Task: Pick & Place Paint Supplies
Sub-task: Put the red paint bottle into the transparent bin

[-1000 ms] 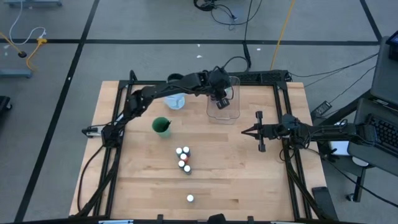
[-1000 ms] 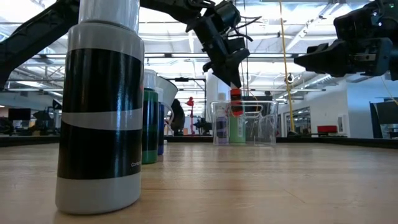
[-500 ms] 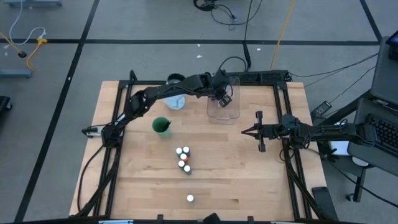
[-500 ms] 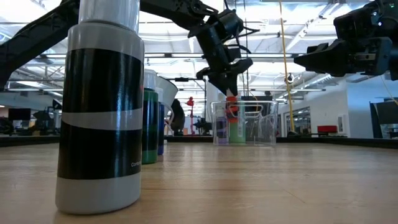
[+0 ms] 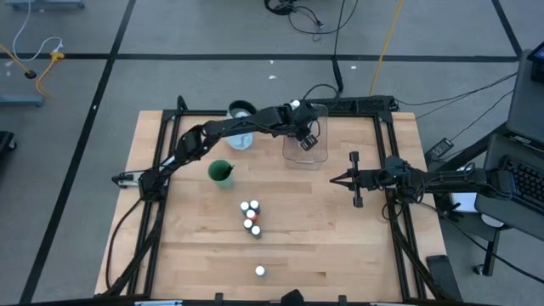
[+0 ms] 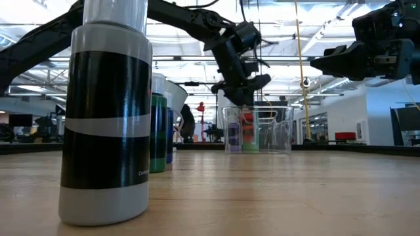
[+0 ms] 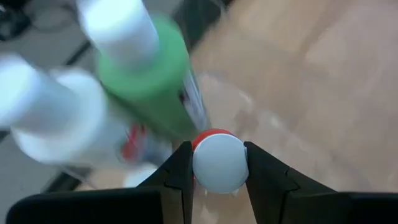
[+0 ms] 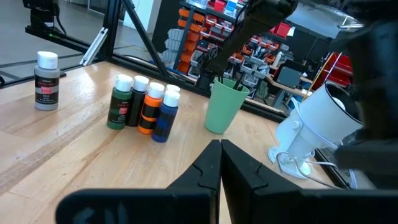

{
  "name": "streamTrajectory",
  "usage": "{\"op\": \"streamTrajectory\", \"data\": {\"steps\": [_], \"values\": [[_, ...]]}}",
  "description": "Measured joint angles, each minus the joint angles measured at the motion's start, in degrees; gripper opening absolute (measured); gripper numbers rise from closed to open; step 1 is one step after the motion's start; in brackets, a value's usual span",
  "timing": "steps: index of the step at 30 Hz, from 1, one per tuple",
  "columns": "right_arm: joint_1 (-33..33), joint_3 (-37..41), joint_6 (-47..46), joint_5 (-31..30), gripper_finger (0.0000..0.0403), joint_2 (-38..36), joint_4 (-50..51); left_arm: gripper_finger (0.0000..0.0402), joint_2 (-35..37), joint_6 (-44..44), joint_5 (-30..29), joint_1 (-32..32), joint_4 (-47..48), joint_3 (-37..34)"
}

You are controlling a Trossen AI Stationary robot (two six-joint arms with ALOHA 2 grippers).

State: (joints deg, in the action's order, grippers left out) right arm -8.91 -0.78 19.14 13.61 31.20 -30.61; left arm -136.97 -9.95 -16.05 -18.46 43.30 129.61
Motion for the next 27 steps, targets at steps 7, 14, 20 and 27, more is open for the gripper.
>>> {"op": "streamTrajectory", "data": {"steps": [7,14,20,27], "values": [[0.02,-0.02,0.00,0.00,0.0004,0.00,0.04,0.0100,-1.89,0.75,1.00,-0.06,-0.37,0.01],[0.02,-0.01,-0.02,0.00,0.0004,0.03,0.02,0.0108,-2.39,0.14,2.97,-0.47,0.32,0.03],[0.00,0.00,-0.02,0.02,0.0004,0.04,0.04,0.0168,-2.60,-0.86,4.93,-0.94,-0.14,0.01],[0.00,-0.02,-0.02,0.01,0.0004,0.05,0.05,0.0192,-2.22,2.58,5.08,-0.87,-0.14,0.01]]}}
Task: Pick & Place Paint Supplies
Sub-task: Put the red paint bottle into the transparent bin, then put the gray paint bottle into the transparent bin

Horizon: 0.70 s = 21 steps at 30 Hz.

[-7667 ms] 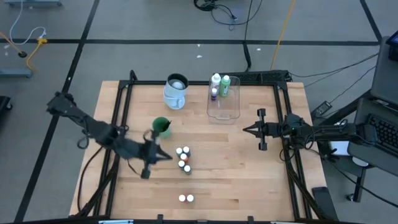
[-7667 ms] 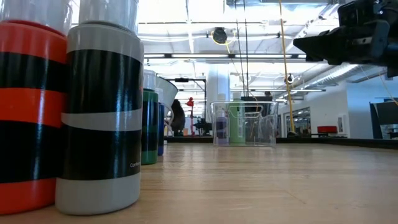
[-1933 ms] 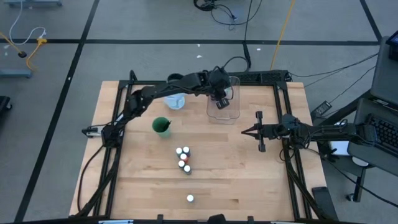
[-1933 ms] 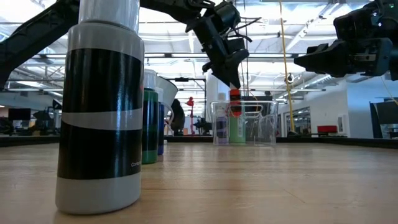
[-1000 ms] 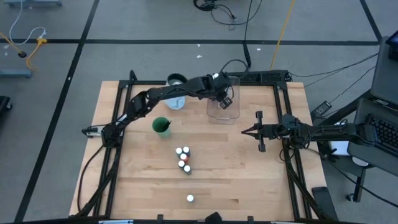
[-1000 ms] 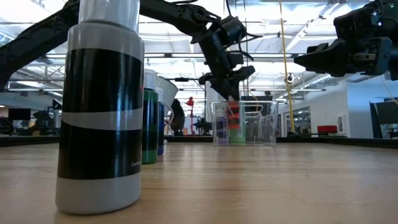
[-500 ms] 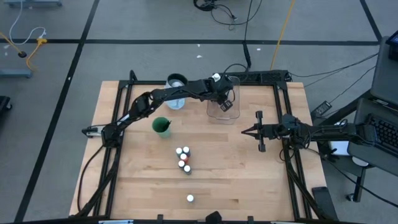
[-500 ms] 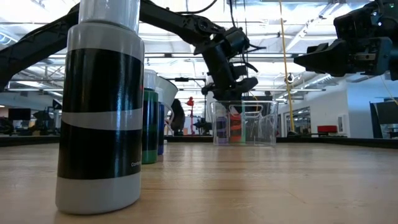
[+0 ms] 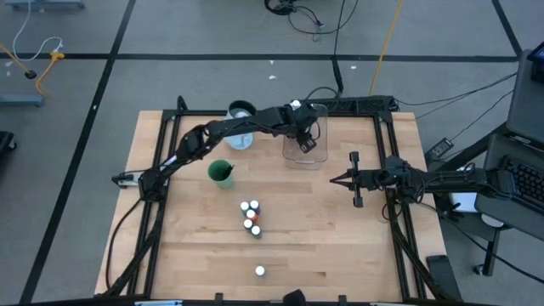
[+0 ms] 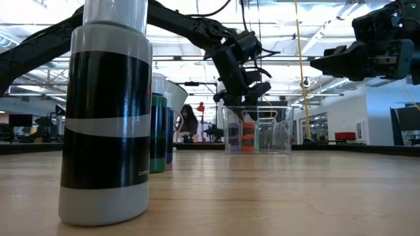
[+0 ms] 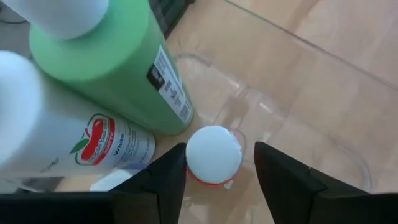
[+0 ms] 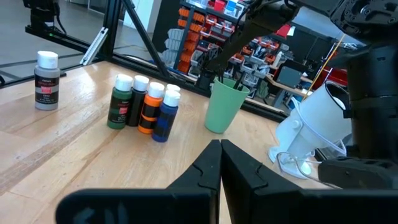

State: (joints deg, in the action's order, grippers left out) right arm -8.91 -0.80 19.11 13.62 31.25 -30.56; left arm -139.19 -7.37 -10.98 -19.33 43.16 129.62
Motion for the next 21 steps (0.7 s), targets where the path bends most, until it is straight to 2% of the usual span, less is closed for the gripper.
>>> {"op": "streamTrajectory", "data": {"steps": [3,8,11,16,19,21], "values": [[0.01,0.01,0.01,0.00,0.0004,-0.01,0.02,0.0187,1.89,2.85,-0.32,0.74,1.14,-0.07],[0.01,0.01,0.00,0.00,0.0004,0.00,-0.01,0.0164,8.16,4.94,-7.94,3.19,2.64,0.00],[0.02,0.01,0.00,-0.01,0.0004,-0.01,0.03,0.0146,13.28,7.68,-10.94,4.90,8.05,-0.04],[0.02,0.00,-0.39,-0.02,0.0004,0.01,0.52,0.0086,26.61,8.77,-12.90,10.85,21.96,-0.22],[0.02,0.00,-0.41,-0.01,0.0004,0.01,0.47,0.0041,36.39,7.34,-13.00,13.03,22.24,-4.58],[0.01,0.00,-0.42,-0.01,0.0004,0.01,0.47,0.0014,43.83,6.14,-13.03,13.31,20.09,-10.46]]}}
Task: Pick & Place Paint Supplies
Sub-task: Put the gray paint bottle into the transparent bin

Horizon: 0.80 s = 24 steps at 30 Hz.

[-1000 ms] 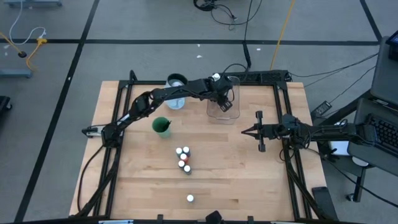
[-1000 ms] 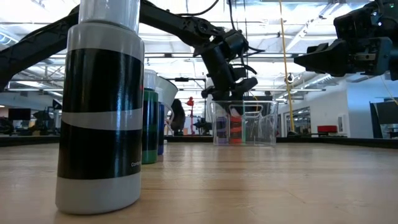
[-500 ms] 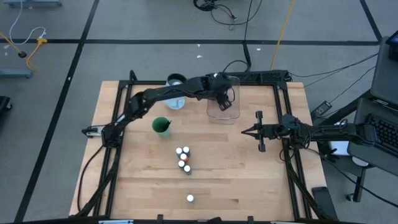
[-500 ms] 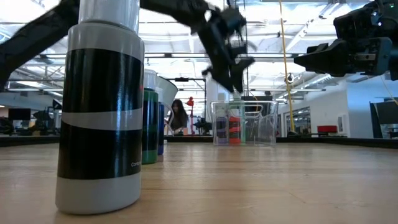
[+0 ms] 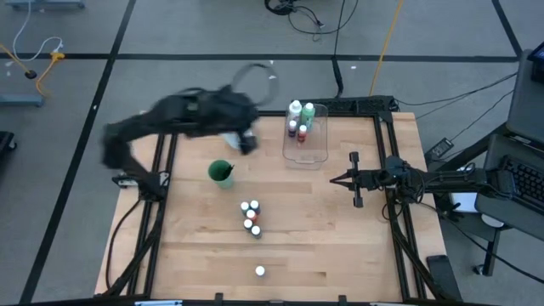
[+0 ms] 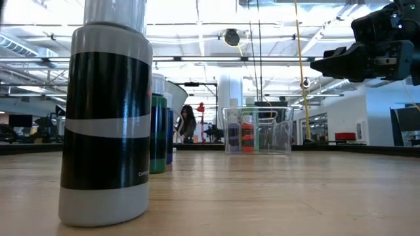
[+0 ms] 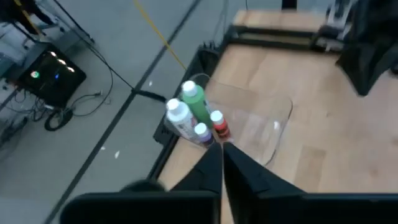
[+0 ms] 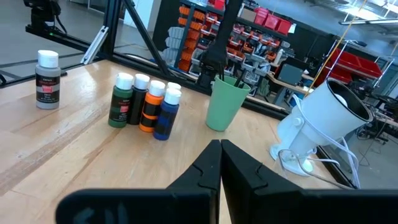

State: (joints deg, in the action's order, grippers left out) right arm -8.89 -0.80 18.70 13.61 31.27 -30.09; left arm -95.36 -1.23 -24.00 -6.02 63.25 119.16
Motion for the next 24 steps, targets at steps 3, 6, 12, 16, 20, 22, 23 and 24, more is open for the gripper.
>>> {"op": "streamTrajectory", "data": {"steps": [3,6,12,16,20,22,23,24], "values": [[-0.01,0.02,0.00,-0.01,0.0004,0.00,-0.02,0.0008,12.57,-2.54,0.18,-0.50,-7.03,-15.95],[0.00,0.00,-0.73,0.00,0.0004,0.00,-0.03,0.0011,24.84,-0.77,1.57,-0.13,-27.41,-39.11],[-0.01,0.00,-1.42,-0.01,0.0004,0.02,-0.11,0.0002,41.74,3.86,11.93,-0.67,-70.51,-77.28],[0.01,0.00,-0.62,-0.01,0.0004,0.25,-1.42,0.0002,51.78,5.21,10.95,-4.00,-71.62,-88.69],[0.00,0.01,0.26,-0.17,0.0004,0.26,-3.19,0.0001,62.94,6.13,17.78,-3.98,-77.27,-96.07],[0.01,0.02,0.06,-1.55,0.0004,0.30,-4.19,0.0001,64.93,9.14,17.95,-3.31,-82.22,-100.65],[-0.01,0.00,-0.13,-3.01,0.0004,0.53,-4.77,0.0001,65.16,10.77,17.59,-3.12,-85.00,-103.11],[-0.01,0.02,-0.26,-4.40,0.0004,0.67,-4.77,0.0001,65.19,12.14,17.56,-3.08,-88.44,-105.14]]}}
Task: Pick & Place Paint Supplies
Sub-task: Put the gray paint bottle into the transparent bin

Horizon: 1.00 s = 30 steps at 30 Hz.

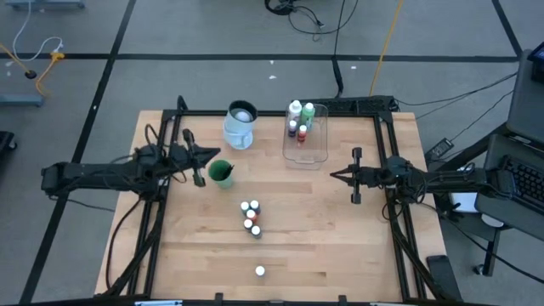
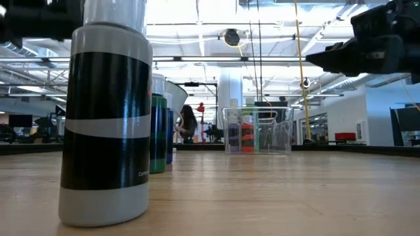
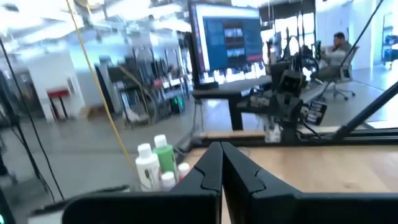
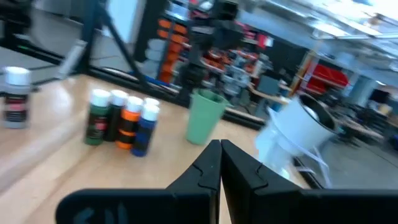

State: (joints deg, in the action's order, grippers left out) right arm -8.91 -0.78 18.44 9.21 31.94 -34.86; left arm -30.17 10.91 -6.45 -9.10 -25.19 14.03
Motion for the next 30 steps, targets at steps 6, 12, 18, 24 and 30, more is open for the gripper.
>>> {"op": "streamTrajectory", "data": {"steps": [6,12,18,24,30], "values": [[0.04,-3.06,-3.57,-4.48,0.0004,0.30,-1.97,0.0001,-0.51,0.39,0.11,-0.02,-6.72,-7.04],[1.08,-8.37,-6.82,-2.41,0.0004,3.55,0.53,0.0002,-0.54,-0.89,3.84,0.57,-8.59,-8.07],[9.73,-19.82,-7.18,0.94,0.0004,14.70,9.79,0.0003,-0.60,-1.48,6.78,1.75,-10.31,-8.05],[21.03,-36.15,-7.02,-11.93,0.0005,30.64,22.21,0.0003,-4.20,0.49,6.51,1.83,-10.15,-8.03],[25.97,-51.38,-12.42,-20.34,0.0053,46.50,27.64,0.0003,-5.49,3.84,4.28,1.79,-10.78,-7.98]]}}
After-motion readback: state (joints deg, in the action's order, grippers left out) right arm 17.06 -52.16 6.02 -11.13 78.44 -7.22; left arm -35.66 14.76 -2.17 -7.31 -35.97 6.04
